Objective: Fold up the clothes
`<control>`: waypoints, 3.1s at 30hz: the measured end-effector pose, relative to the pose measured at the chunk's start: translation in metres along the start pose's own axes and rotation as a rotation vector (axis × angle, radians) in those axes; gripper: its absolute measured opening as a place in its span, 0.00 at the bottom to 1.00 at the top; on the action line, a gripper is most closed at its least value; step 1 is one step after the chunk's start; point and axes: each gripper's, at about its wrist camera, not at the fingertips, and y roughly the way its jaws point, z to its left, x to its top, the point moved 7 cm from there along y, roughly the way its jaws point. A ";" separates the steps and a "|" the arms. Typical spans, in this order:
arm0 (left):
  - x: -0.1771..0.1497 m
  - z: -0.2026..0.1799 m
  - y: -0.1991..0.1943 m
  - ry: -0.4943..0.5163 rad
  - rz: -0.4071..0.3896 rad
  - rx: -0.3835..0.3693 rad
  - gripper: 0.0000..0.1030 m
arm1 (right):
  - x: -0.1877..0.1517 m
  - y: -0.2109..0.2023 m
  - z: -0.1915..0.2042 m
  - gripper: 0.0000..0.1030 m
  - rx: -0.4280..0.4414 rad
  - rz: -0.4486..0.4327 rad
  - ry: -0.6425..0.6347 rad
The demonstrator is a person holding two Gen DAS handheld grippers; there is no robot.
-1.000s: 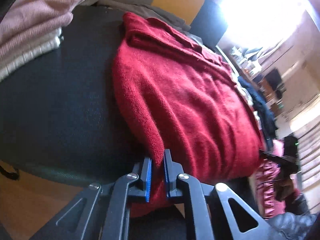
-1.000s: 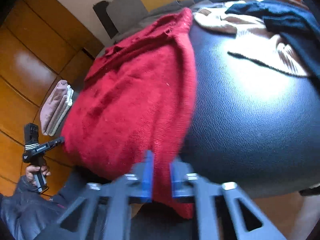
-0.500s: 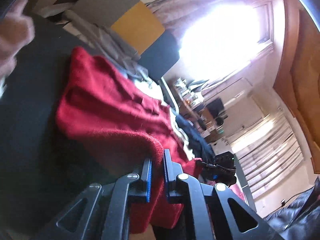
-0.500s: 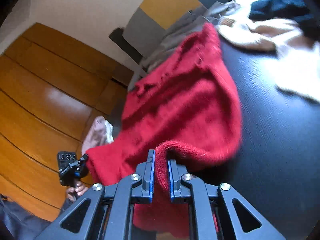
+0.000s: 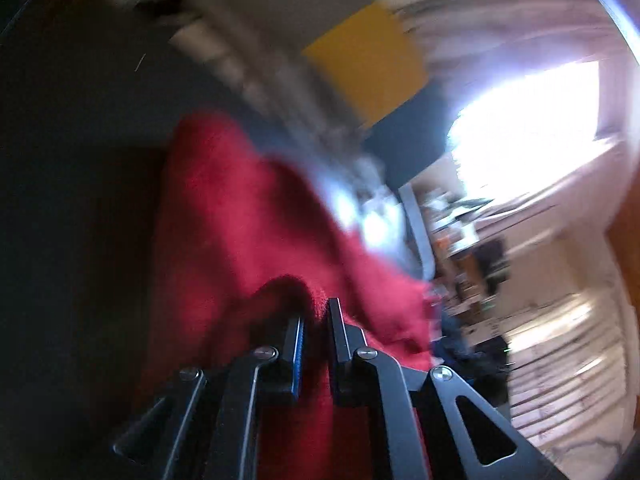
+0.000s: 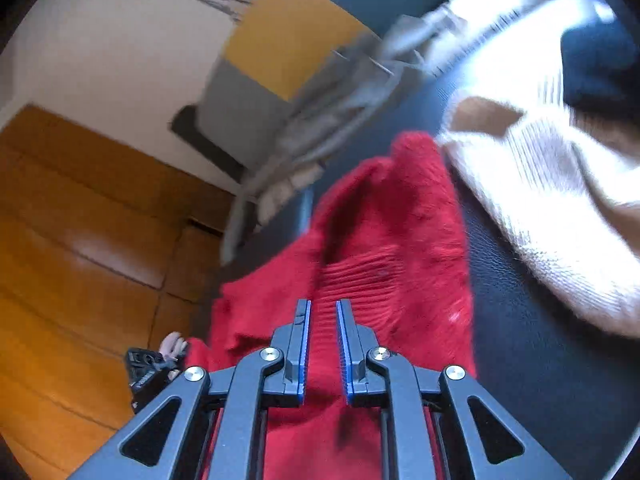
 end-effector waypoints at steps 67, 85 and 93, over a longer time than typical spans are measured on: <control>-0.085 -0.093 -0.166 0.081 -0.100 -0.349 0.08 | -0.150 -0.115 0.070 0.12 0.253 0.053 -0.097; -0.077 -0.031 -0.121 0.009 -0.032 -0.081 0.12 | -0.140 -0.102 0.038 0.63 0.190 0.219 -0.049; -0.105 -0.036 -0.114 0.036 0.031 -0.025 0.16 | -0.165 -0.068 0.055 1.00 0.068 0.328 -0.276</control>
